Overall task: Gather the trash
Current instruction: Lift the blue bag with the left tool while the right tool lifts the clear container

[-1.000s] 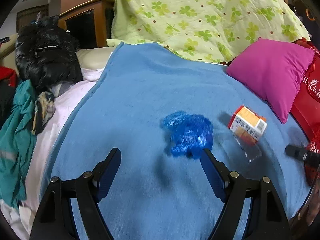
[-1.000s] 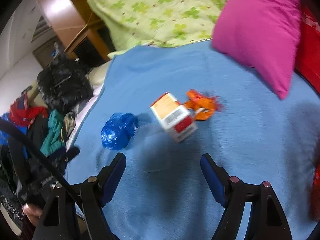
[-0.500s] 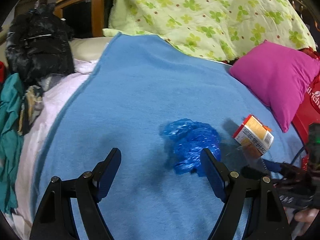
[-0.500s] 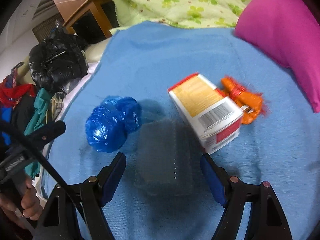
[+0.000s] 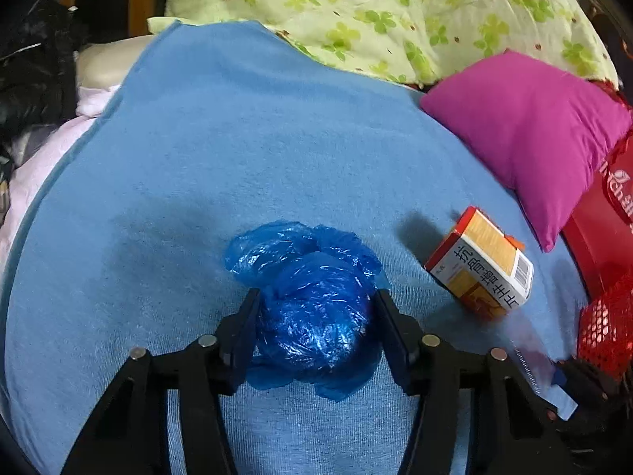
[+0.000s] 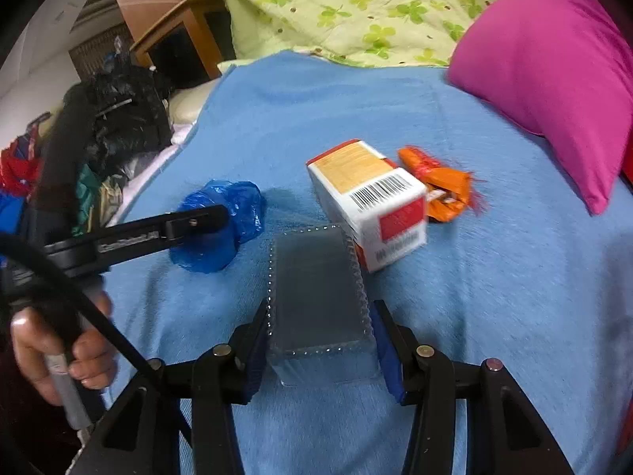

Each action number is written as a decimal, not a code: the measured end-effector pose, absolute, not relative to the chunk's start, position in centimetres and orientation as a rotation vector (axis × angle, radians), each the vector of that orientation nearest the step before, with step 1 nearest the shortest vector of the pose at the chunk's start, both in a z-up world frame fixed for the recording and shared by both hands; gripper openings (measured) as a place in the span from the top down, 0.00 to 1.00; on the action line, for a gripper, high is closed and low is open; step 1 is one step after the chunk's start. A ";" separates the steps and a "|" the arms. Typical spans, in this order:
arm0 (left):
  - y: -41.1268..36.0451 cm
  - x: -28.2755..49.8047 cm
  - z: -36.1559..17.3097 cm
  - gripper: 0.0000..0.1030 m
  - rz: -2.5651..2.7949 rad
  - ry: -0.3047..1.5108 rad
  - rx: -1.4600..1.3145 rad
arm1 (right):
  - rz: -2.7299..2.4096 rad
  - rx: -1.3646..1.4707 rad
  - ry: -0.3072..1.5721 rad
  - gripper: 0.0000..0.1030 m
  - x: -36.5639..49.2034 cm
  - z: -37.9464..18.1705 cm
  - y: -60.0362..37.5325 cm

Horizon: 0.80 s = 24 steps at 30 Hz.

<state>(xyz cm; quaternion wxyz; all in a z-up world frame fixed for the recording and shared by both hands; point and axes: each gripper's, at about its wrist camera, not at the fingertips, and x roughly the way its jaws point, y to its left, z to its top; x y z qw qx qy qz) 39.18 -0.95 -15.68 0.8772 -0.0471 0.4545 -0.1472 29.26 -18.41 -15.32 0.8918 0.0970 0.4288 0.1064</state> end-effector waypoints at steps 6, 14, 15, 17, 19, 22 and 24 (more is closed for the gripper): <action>-0.5 36.5 -13.5 0.50 -0.268 0.898 -0.087 | 0.227 0.230 0.825 0.51 25.9 -12.8 -19.8; -1.3 29.5 -8.0 0.50 -0.170 0.741 0.030 | 0.228 0.210 0.722 0.51 21.1 -8.4 -19.7; -1.4 28.6 -7.3 0.50 -0.161 0.717 0.044 | 0.228 0.209 0.709 0.51 20.5 -7.8 -19.8; -1.7 26.4 -5.6 0.50 -0.150 0.663 0.070 | 0.226 0.212 0.687 0.51 19.3 -6.8 -19.9; -2.1 25.0 -4.3 0.50 -0.146 0.630 0.085 | 0.222 0.216 0.667 0.51 18.1 -6.0 -20.3; -2.7 22.5 -2.5 0.50 -0.144 0.573 0.117 | 0.215 0.223 0.635 0.51 16.1 -4.7 -21.0; -3.2 21.1 -1.4 0.50 -0.144 0.541 0.131 | 0.207 0.228 0.611 0.51 14.7 -3.9 -21.4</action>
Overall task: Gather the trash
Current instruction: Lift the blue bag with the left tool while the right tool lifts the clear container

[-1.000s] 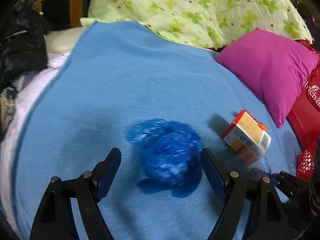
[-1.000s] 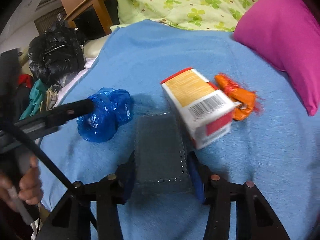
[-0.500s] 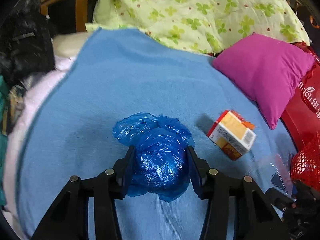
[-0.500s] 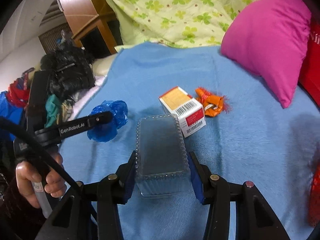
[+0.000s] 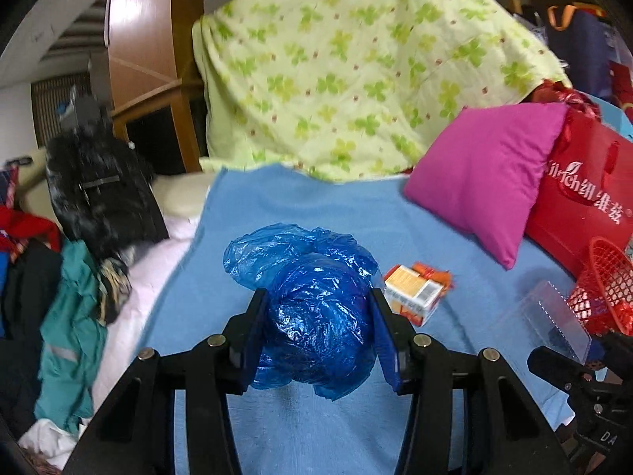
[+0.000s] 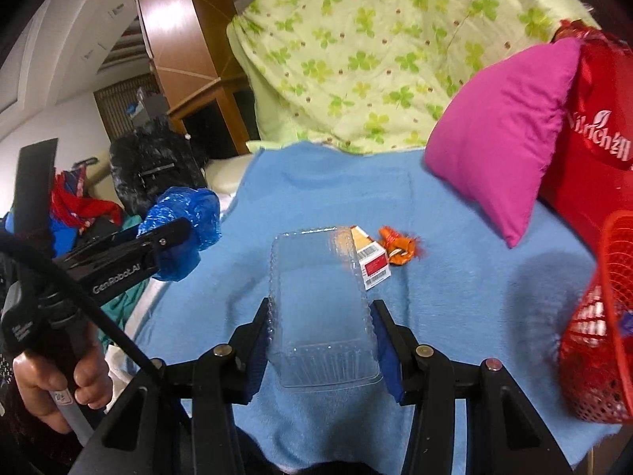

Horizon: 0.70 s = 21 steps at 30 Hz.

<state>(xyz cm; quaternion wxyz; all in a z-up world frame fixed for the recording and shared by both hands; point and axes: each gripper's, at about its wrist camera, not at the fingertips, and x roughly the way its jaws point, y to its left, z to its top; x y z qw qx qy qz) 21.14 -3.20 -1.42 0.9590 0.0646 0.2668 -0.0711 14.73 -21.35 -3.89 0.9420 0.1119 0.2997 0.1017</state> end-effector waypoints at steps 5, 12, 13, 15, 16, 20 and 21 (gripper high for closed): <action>-4.7 18.6 0.6 0.50 -0.160 0.491 0.154 | 0.195 0.234 0.562 0.51 12.2 -2.4 -22.2; -6.8 16.4 2.0 0.50 -0.183 0.453 0.184 | 0.182 0.251 0.501 0.51 9.7 -0.8 -23.7; -7.1 16.2 2.2 0.50 -0.186 0.451 0.186 | 0.179 0.249 0.493 0.51 9.5 -0.7 -23.9; -7.6 15.8 2.4 0.50 -0.194 0.447 0.190 | 0.169 0.241 0.475 0.51 8.8 -0.3 -24.2; -7.9 15.7 2.5 0.50 -0.196 0.444 0.195 | 0.164 0.237 0.468 0.51 8.6 -0.2 -24.3; -8.9 15.3 2.6 0.50 -0.209 0.444 0.204 | 0.152 0.227 0.447 0.51 7.6 0.3 -24.9; -9.1 15.2 2.6 0.50 -0.211 0.443 0.207 | 0.148 0.226 0.442 0.51 7.4 0.4 -25.0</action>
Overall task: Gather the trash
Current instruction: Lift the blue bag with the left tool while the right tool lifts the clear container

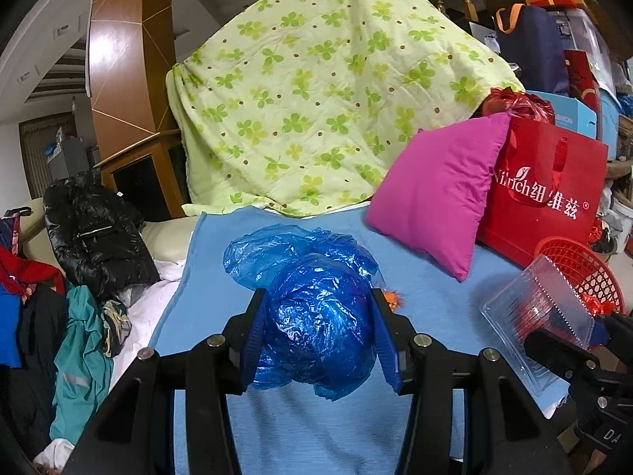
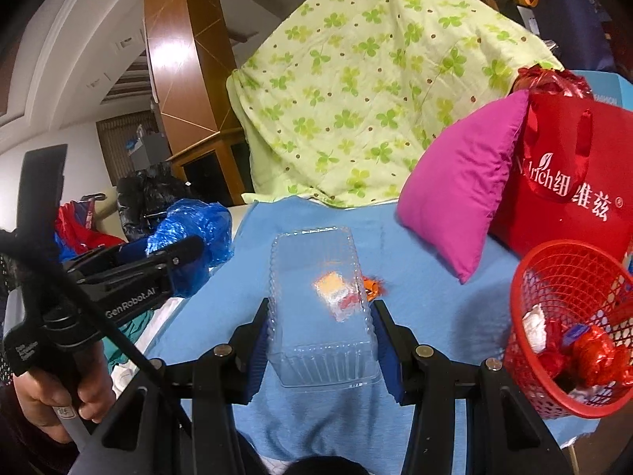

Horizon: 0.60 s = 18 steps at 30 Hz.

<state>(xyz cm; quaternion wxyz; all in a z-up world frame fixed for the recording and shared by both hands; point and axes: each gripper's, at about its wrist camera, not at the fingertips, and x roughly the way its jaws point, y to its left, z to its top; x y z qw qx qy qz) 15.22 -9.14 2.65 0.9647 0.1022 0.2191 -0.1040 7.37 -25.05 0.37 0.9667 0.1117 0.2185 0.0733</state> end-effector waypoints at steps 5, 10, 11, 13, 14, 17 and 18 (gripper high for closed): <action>-10.2 15.0 2.8 0.49 -0.226 0.447 0.216 | 0.137 0.234 0.425 0.51 6.8 0.6 -25.9; -11.0 15.0 2.9 0.49 -0.236 0.449 0.227 | 0.127 0.246 0.415 0.51 6.6 0.8 -26.9; -11.1 15.1 2.9 0.49 -0.237 0.448 0.231 | 0.126 0.248 0.415 0.51 6.6 0.8 -27.0; -11.6 15.1 2.8 0.49 -0.241 0.450 0.236 | 0.120 0.252 0.412 0.51 6.5 0.8 -27.4; -11.7 15.1 2.8 0.49 -0.245 0.452 0.236 | 0.117 0.254 0.412 0.51 6.5 0.8 -27.6; -12.3 15.1 2.7 0.49 -0.249 0.451 0.247 | 0.109 0.259 0.412 0.51 6.4 0.7 -28.0; -12.5 15.2 2.7 0.49 -0.251 0.453 0.249 | 0.106 0.260 0.412 0.51 6.4 0.7 -28.2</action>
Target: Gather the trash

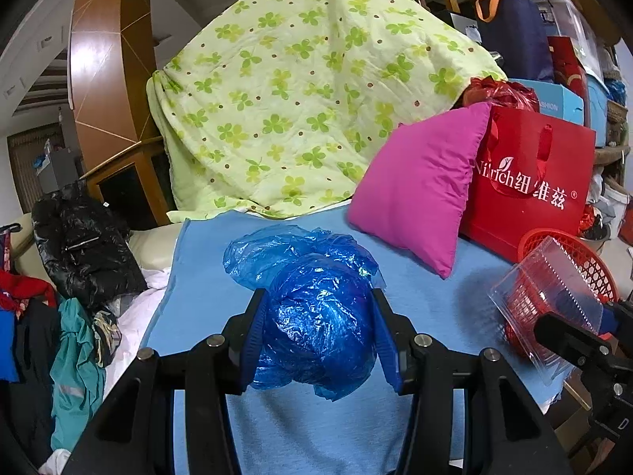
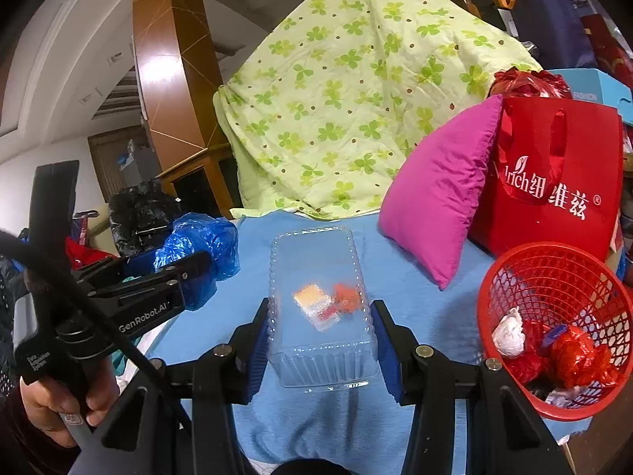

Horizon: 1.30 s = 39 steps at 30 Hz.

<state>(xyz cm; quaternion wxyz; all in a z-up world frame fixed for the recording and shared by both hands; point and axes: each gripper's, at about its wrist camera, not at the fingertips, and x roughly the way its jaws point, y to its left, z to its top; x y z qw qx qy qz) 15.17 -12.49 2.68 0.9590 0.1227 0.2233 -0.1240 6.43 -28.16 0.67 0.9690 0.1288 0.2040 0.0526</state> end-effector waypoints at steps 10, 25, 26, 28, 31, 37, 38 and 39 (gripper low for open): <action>-13.9 15.5 2.3 0.49 -0.270 0.466 0.264 | 0.084 0.282 0.408 0.51 6.2 0.6 -29.3; -16.3 15.6 1.6 0.49 -0.305 0.483 0.289 | 0.049 0.325 0.405 0.51 5.8 0.0 -31.5; -16.5 15.6 1.6 0.49 -0.307 0.483 0.293 | 0.047 0.328 0.405 0.51 5.7 -0.1 -31.7; -16.8 15.6 1.5 0.49 -0.312 0.486 0.295 | 0.042 0.334 0.404 0.51 5.7 -0.1 -32.0; -17.0 15.5 1.4 0.49 -0.318 0.487 0.301 | 0.035 0.340 0.401 0.51 5.6 -0.2 -32.4; -18.0 15.4 1.3 0.49 -0.330 0.490 0.310 | 0.024 0.355 0.389 0.51 5.2 -0.2 -33.2; -18.1 15.3 1.3 0.49 -0.333 0.491 0.311 | 0.024 0.360 0.388 0.51 5.1 -0.1 -33.3; -18.2 15.3 1.3 0.49 -0.335 0.491 0.312 | 0.023 0.362 0.386 0.51 5.0 -0.1 -33.4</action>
